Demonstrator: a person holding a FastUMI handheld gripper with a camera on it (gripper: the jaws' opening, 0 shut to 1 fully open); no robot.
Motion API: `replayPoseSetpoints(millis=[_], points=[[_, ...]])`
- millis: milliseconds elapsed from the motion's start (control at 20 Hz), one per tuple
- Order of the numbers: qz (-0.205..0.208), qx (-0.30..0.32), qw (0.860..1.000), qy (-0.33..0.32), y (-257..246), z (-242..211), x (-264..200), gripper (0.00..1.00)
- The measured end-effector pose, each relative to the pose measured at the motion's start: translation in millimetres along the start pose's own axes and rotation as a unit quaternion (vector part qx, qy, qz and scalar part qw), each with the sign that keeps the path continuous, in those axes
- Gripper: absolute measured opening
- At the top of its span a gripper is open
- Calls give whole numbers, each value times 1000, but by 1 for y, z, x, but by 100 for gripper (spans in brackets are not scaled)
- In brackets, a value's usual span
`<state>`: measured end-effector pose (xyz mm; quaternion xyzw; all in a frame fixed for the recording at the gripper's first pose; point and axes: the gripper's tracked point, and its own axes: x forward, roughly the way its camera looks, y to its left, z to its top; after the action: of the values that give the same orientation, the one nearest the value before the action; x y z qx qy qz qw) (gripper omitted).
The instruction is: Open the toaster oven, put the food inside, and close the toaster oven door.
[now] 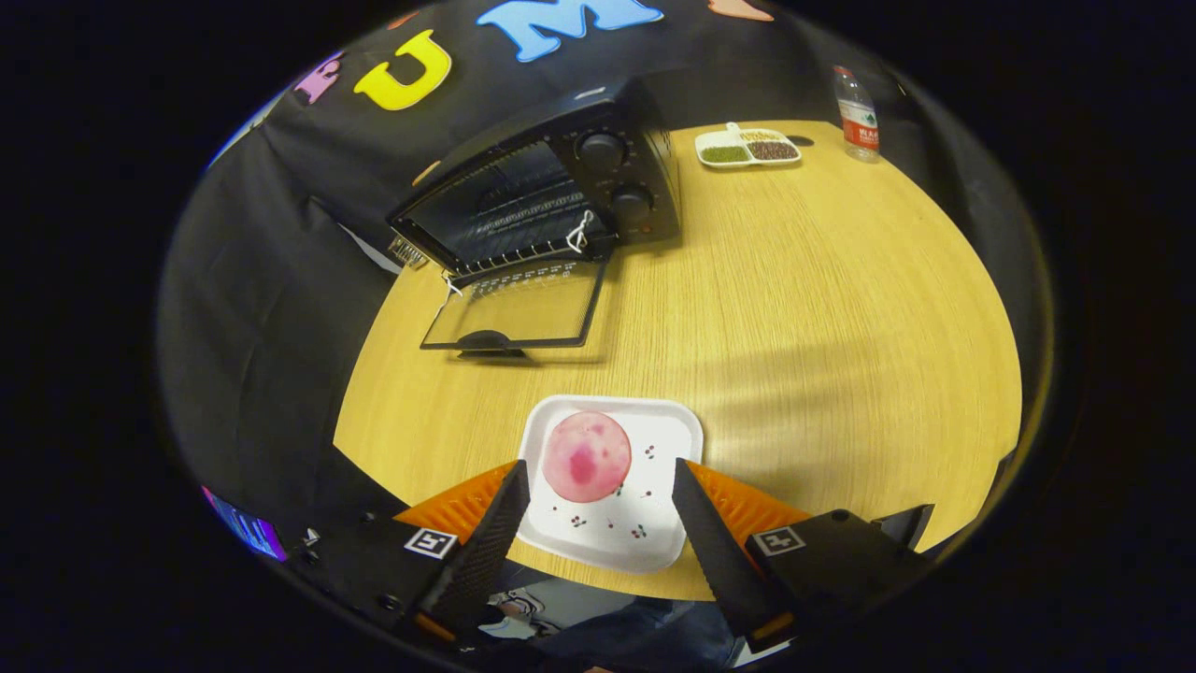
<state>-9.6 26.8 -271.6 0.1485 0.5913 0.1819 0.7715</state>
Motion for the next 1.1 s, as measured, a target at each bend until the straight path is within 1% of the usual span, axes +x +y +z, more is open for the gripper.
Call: replayPoseSetpoints(millis=[250,350,400,500,750,850,900,950,1000,1050,1100], points=[[2,18,998,61,-17,-16,14,98],[3,26,996,85,-20,-22,18,93],[0,24,995,94,-24,-23,21,93],[-5,22,994,105,-28,-26,27,89],[-18,19,990,141,-40,-36,33,53],[-11,26,989,147,-39,-37,34,36],[-7,28,988,150,-40,-35,32,35],[-5,30,988,153,-40,-37,32,28],[-19,26,988,154,-52,-29,34,20],[-15,53,987,148,-52,-40,44,12],[-9,60,986,154,-48,-35,33,4]])
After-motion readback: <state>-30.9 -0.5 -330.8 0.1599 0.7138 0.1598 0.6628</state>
